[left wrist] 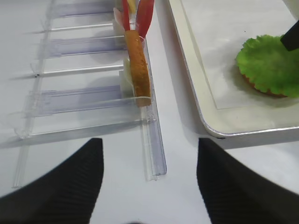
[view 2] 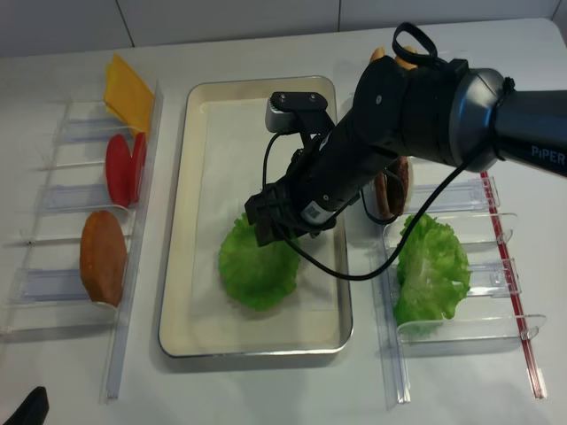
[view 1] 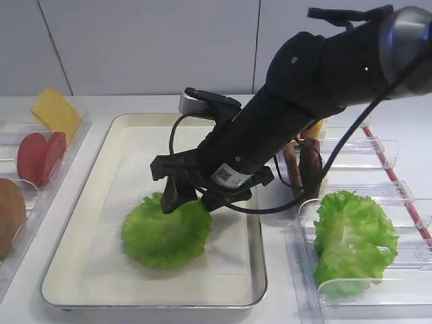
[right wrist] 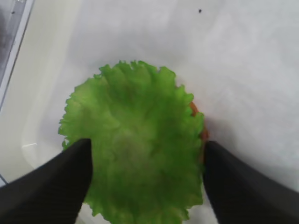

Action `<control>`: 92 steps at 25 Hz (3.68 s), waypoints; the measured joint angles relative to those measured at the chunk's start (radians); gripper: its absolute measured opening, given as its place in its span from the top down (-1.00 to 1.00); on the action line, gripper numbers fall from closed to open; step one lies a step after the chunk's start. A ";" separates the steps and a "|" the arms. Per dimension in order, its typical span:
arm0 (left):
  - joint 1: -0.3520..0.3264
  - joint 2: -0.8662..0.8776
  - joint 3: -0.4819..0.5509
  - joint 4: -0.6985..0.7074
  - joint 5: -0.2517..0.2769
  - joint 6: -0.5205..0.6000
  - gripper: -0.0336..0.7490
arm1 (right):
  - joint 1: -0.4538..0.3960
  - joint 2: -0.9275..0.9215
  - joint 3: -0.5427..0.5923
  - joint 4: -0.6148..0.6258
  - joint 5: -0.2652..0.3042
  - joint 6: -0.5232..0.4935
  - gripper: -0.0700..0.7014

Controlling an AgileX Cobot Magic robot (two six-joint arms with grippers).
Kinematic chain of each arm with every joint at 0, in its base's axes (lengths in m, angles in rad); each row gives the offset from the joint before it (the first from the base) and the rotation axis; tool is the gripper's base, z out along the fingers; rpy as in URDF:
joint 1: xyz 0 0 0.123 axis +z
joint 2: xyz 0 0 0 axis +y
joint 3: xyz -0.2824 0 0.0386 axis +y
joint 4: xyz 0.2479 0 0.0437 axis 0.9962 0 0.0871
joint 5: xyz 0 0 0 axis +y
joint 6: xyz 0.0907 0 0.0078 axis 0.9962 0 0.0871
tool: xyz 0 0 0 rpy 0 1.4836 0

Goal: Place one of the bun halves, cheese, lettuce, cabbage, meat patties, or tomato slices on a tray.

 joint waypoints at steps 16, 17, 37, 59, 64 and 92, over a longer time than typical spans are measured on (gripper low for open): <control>0.000 0.000 0.000 0.000 -0.002 0.000 -0.14 | -0.025 -0.050 -0.225 -0.487 0.310 0.301 -0.72; 0.000 0.000 0.000 0.000 -0.002 0.000 -0.14 | -0.025 -0.050 -0.253 -0.521 0.352 0.329 -0.72; 0.000 0.000 0.000 0.000 -0.002 0.000 -0.14 | -0.025 -0.272 -0.307 -0.685 0.571 0.411 -0.71; 0.000 0.000 0.000 0.000 -0.002 0.000 -0.14 | -0.032 -1.402 0.354 -0.686 0.603 0.394 -0.69; 0.000 0.000 0.000 0.000 -0.002 0.000 -0.14 | -0.155 -1.662 0.462 -0.771 0.616 0.380 -0.69; 0.000 0.000 0.000 0.000 -0.003 0.000 -0.14 | -0.742 -1.835 0.670 -0.665 0.481 0.207 -0.69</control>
